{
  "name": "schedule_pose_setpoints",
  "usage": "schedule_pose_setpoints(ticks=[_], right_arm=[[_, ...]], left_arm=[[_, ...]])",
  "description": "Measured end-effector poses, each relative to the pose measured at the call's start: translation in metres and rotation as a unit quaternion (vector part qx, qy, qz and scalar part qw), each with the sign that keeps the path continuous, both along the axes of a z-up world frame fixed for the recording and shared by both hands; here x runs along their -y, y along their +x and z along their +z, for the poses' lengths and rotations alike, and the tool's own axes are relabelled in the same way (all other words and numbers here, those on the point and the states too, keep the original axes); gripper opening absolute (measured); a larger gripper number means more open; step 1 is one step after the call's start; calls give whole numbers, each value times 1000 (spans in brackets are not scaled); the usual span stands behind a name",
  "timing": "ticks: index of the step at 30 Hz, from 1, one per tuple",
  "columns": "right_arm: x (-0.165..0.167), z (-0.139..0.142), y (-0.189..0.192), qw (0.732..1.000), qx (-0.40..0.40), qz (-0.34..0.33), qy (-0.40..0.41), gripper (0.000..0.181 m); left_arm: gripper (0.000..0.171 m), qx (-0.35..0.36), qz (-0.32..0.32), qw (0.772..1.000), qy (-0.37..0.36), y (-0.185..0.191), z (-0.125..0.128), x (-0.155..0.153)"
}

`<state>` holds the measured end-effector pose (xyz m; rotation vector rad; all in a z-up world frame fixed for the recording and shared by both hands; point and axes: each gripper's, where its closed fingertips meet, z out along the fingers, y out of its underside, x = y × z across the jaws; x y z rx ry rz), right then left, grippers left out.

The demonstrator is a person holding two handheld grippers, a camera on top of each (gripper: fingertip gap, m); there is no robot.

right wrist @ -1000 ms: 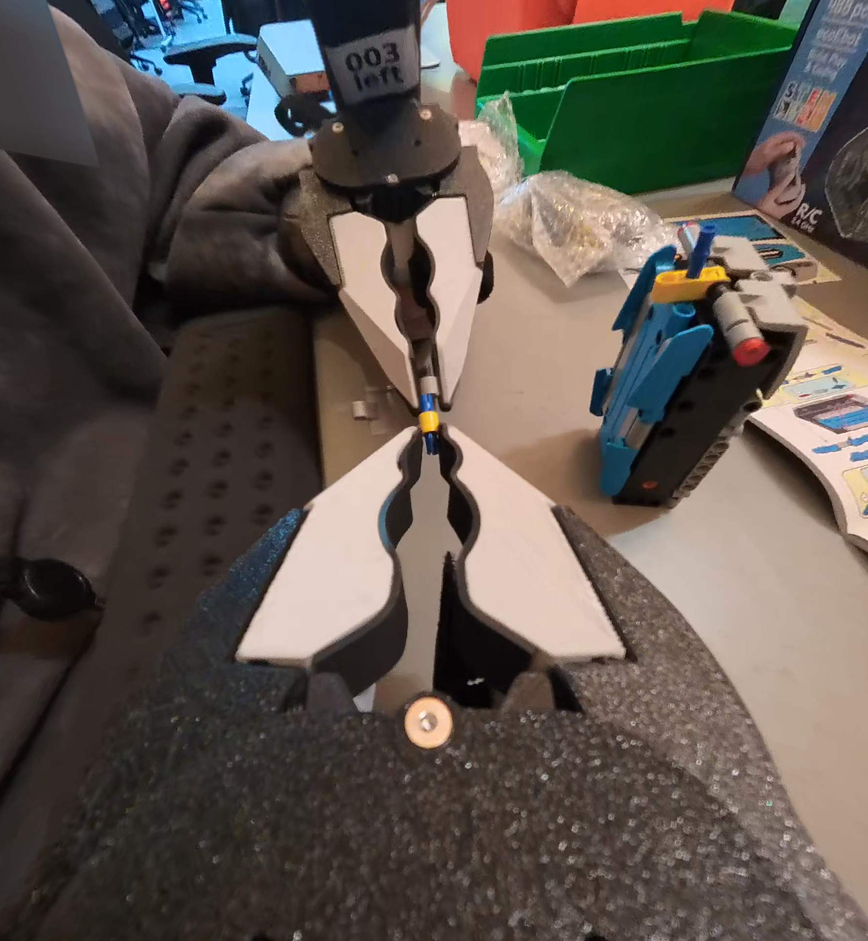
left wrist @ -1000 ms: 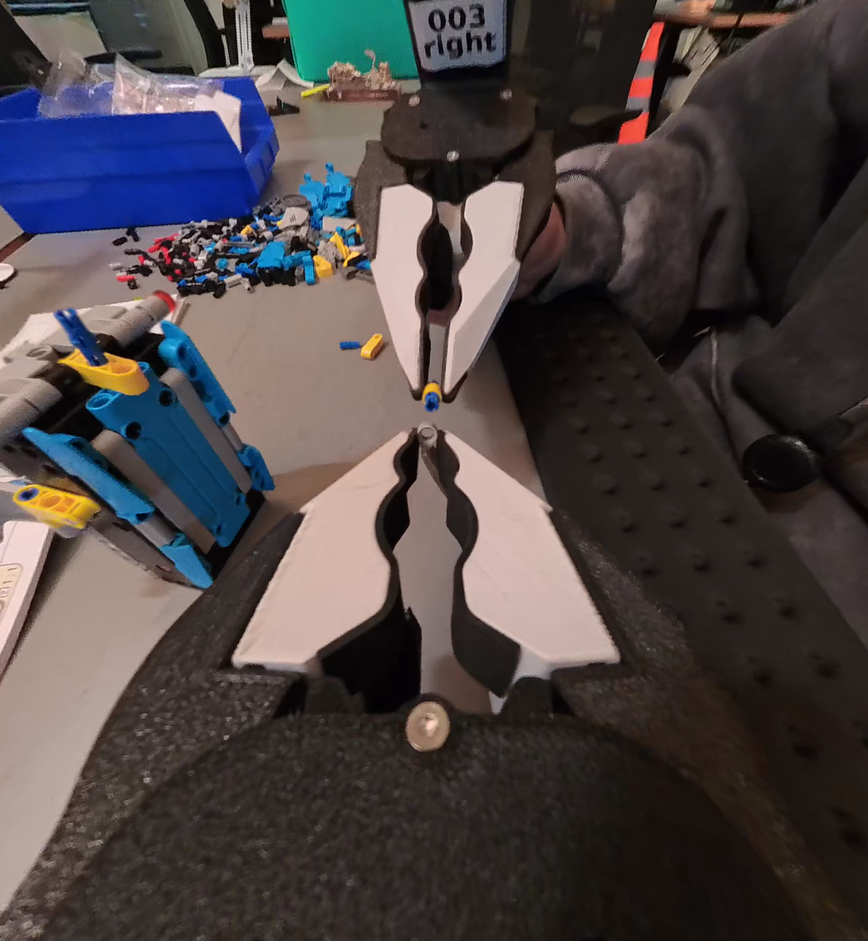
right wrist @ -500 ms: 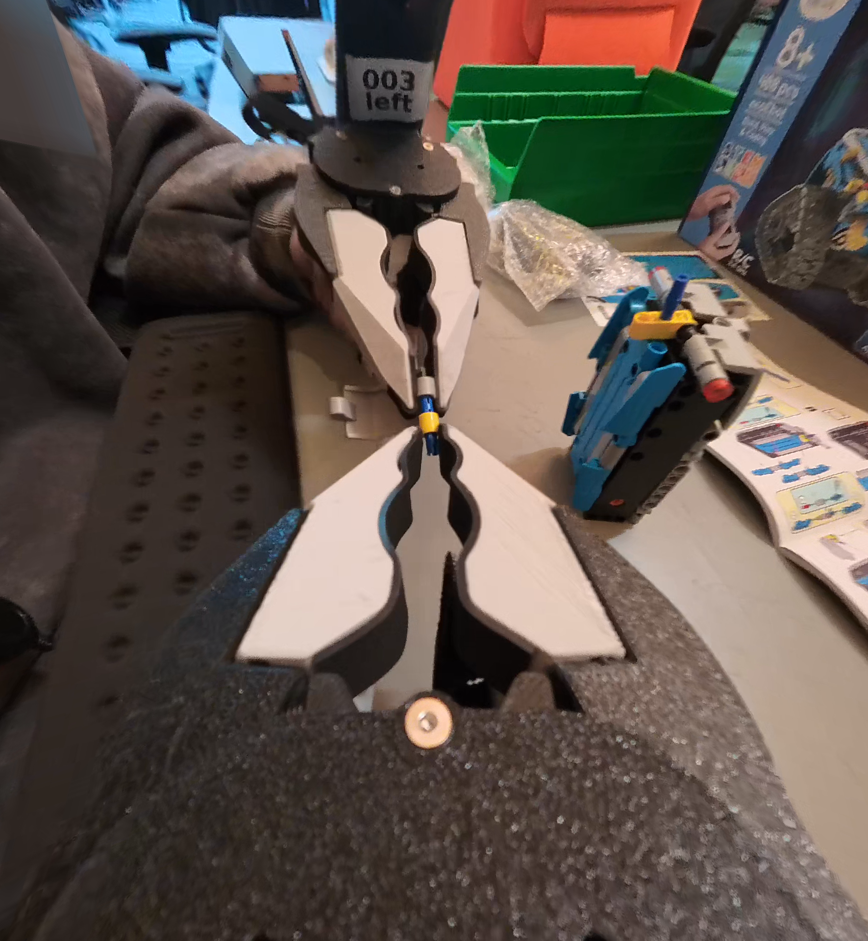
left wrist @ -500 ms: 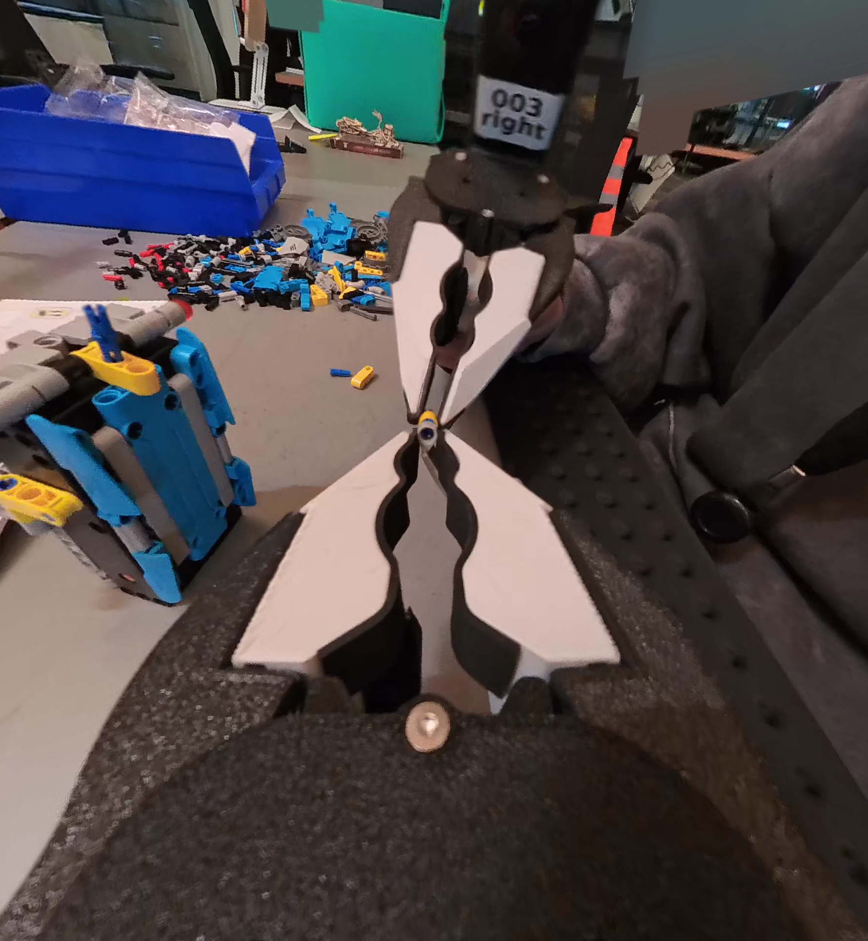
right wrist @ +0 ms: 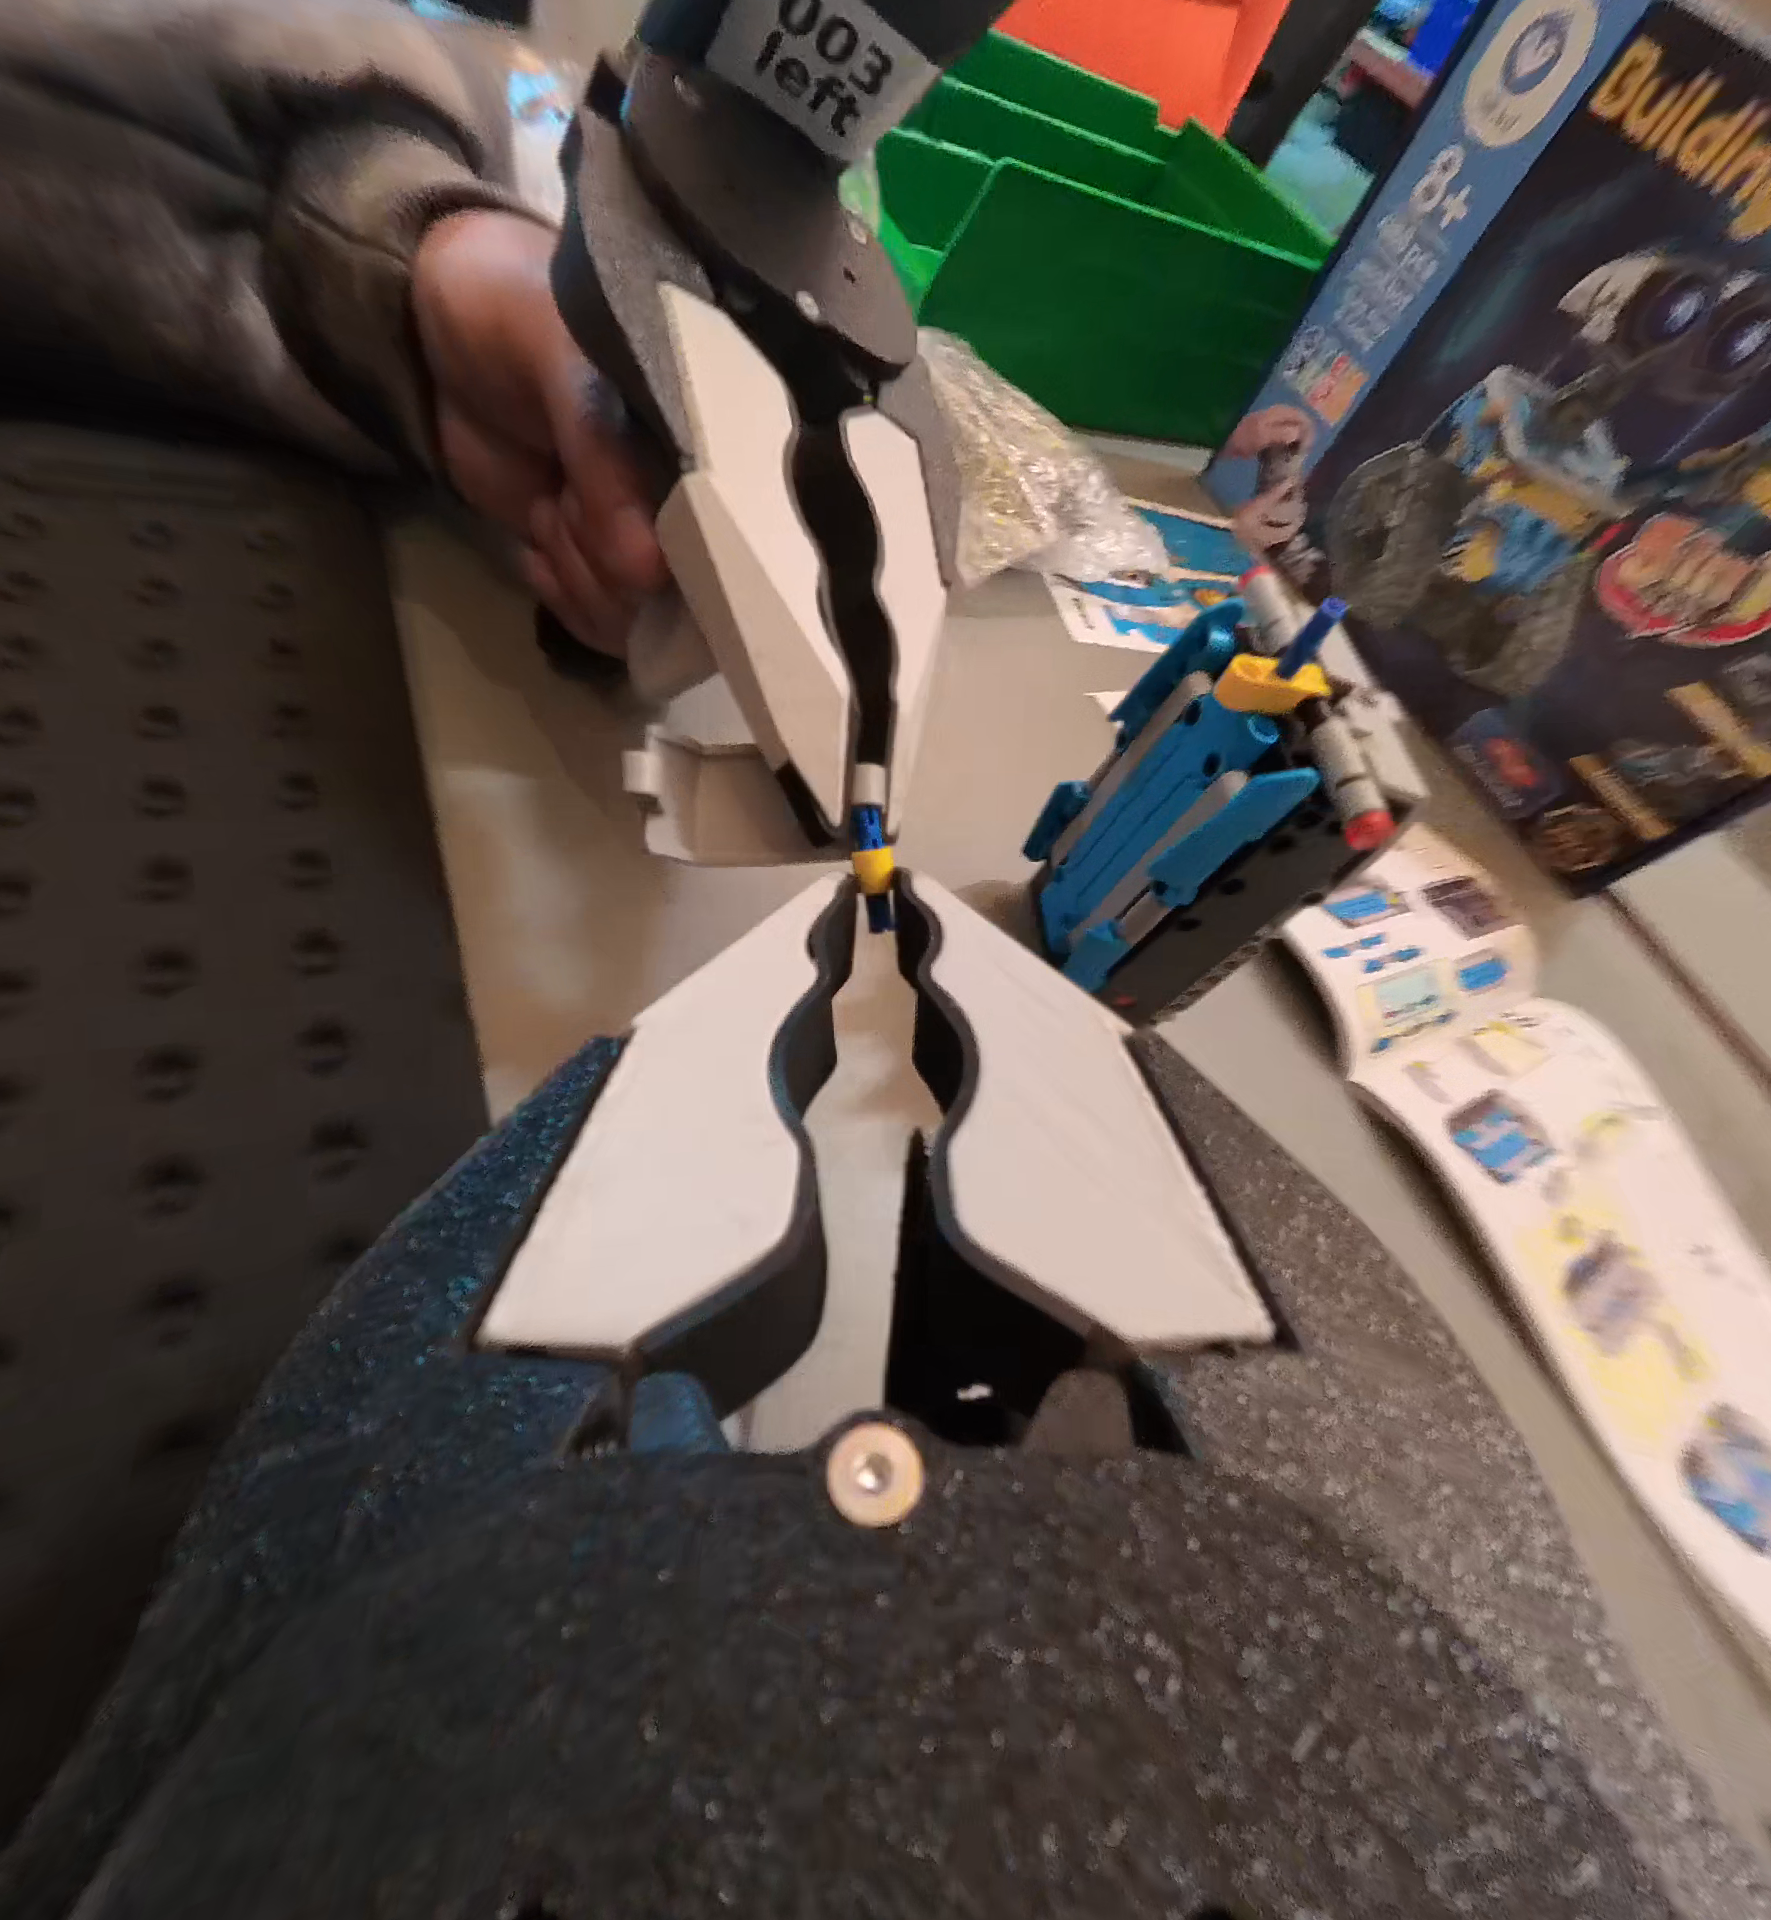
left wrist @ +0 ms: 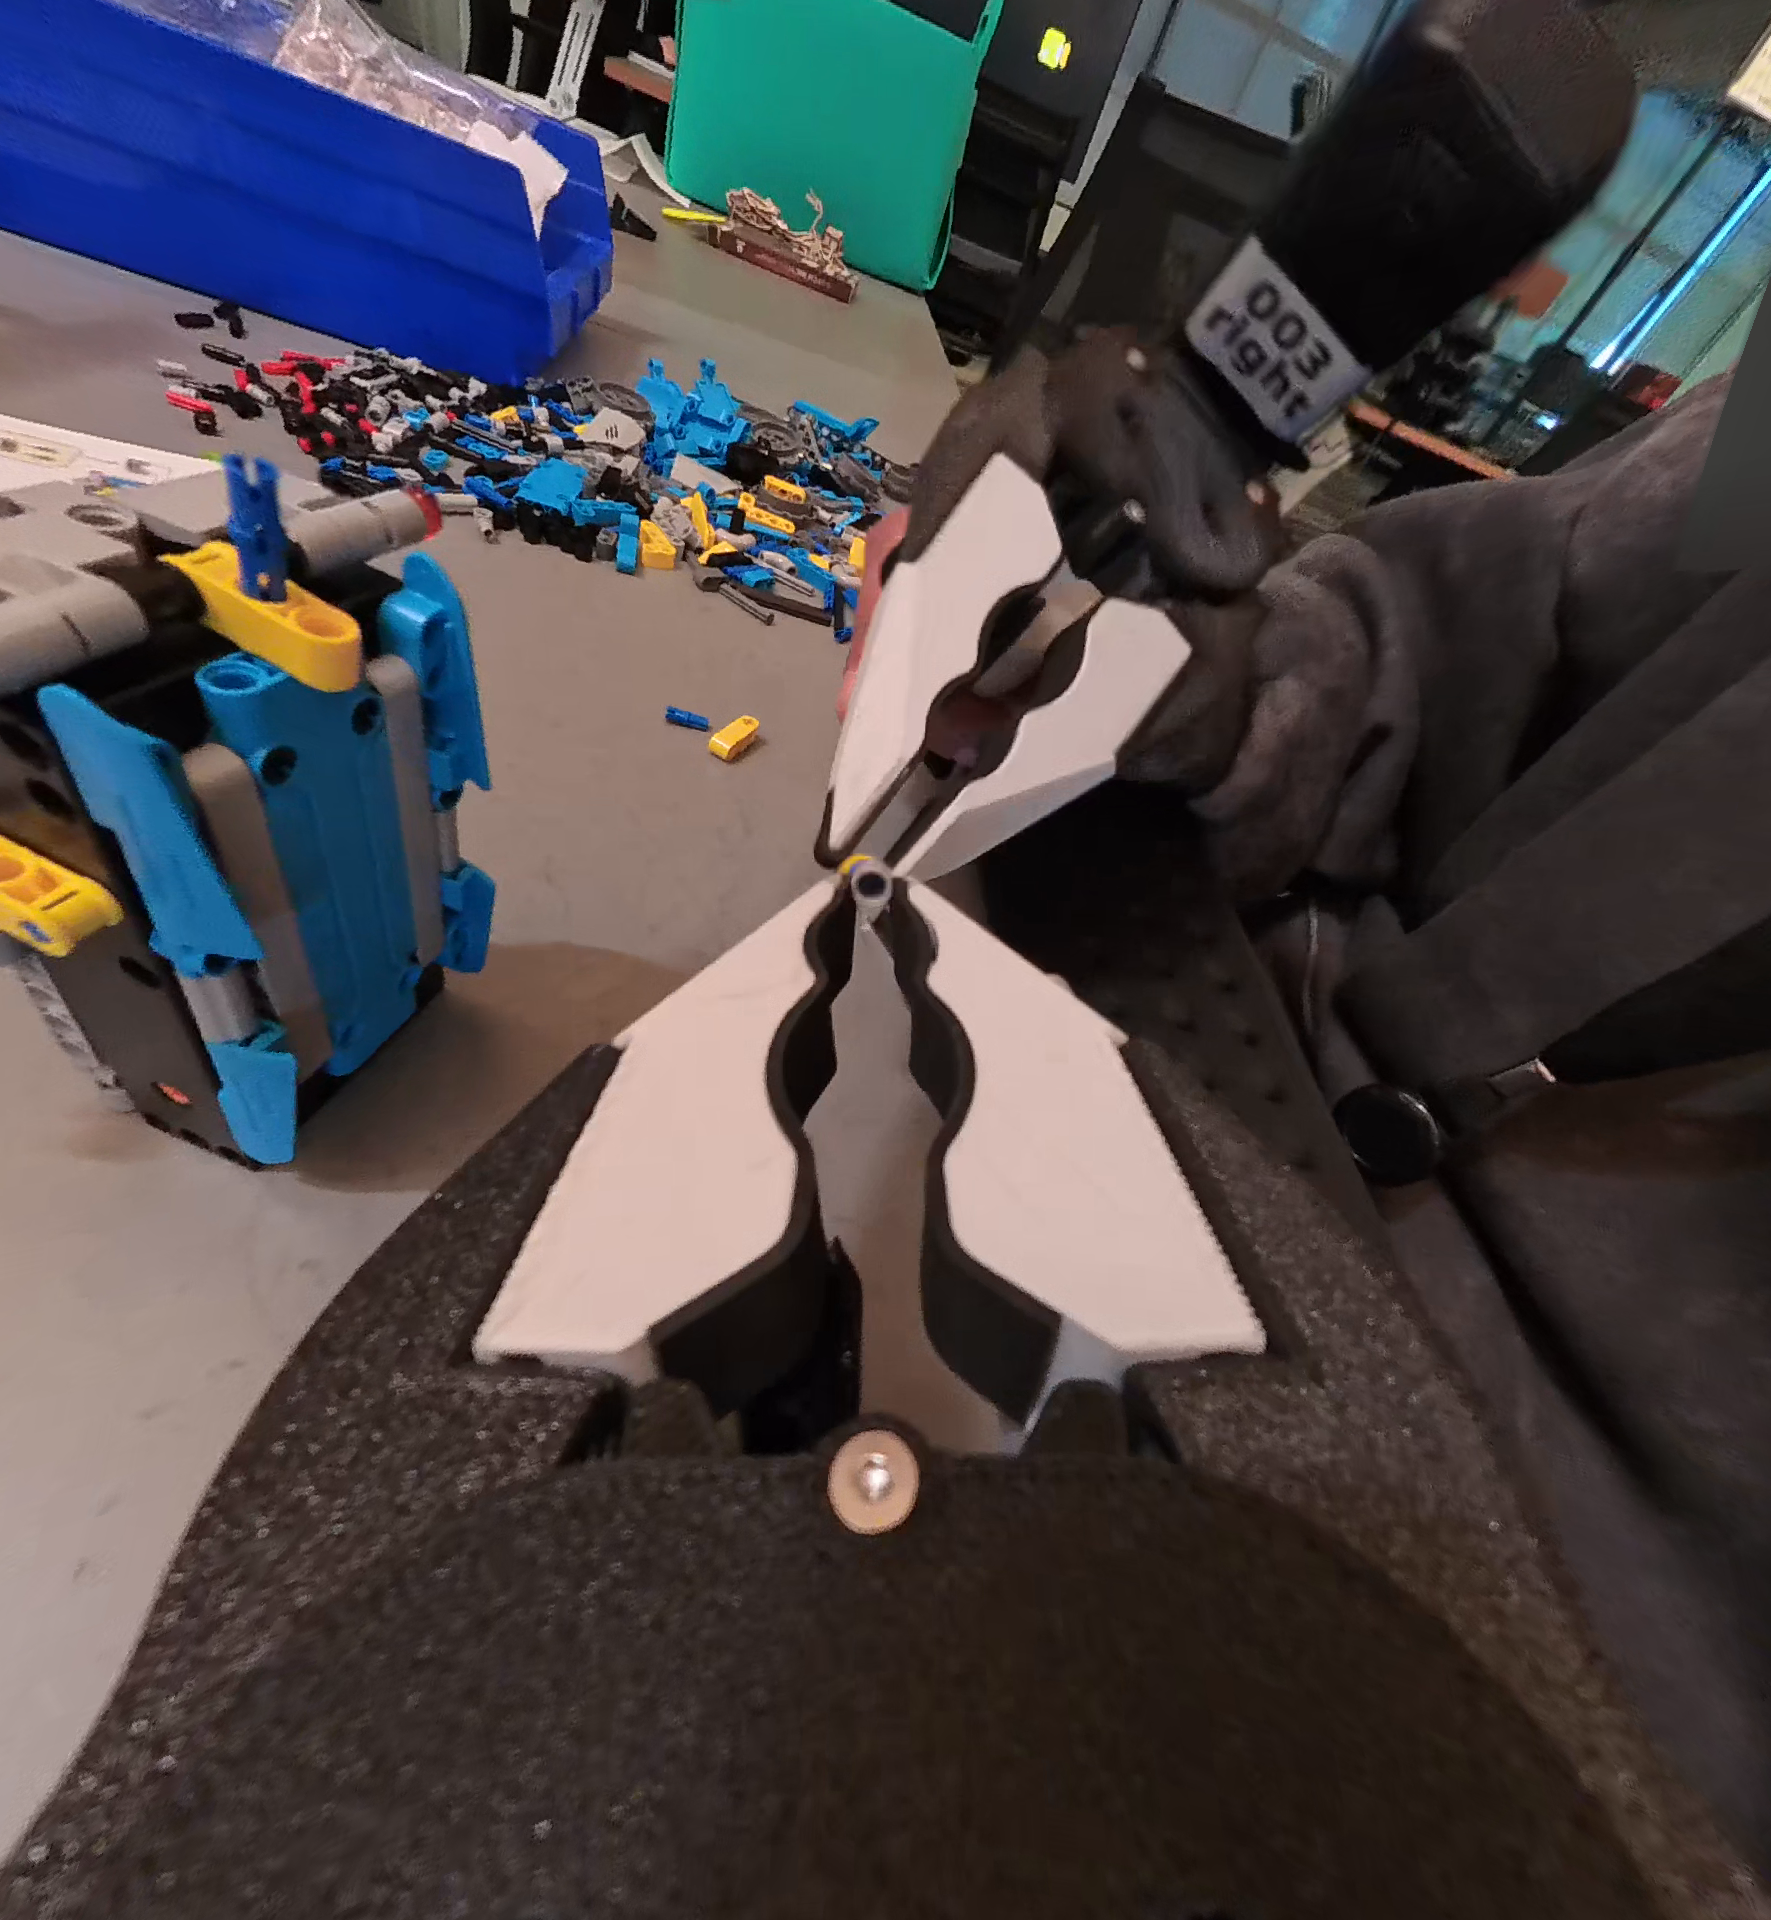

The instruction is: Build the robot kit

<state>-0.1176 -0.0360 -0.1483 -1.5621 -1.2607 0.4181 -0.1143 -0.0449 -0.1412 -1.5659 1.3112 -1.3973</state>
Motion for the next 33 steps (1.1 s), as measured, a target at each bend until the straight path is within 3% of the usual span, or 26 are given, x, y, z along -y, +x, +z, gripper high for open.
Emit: schedule_pose_setpoints(ticks=[7, 19, 33], right_arm=[[6, 0, 0, 995, -50, 37, -76, 7], [11, 2, -4, 988, -82, 65, -118, 8], [25, -12, -8, 983, -45, 96, -150, 6]], left_arm=[[6, -19, 2, 999, 36, -1, -6, -1], [6, -3, -20, 1000, -1, -2, -1, 4], [5, -43, -77, 996, -33, -6, -14, 22]])
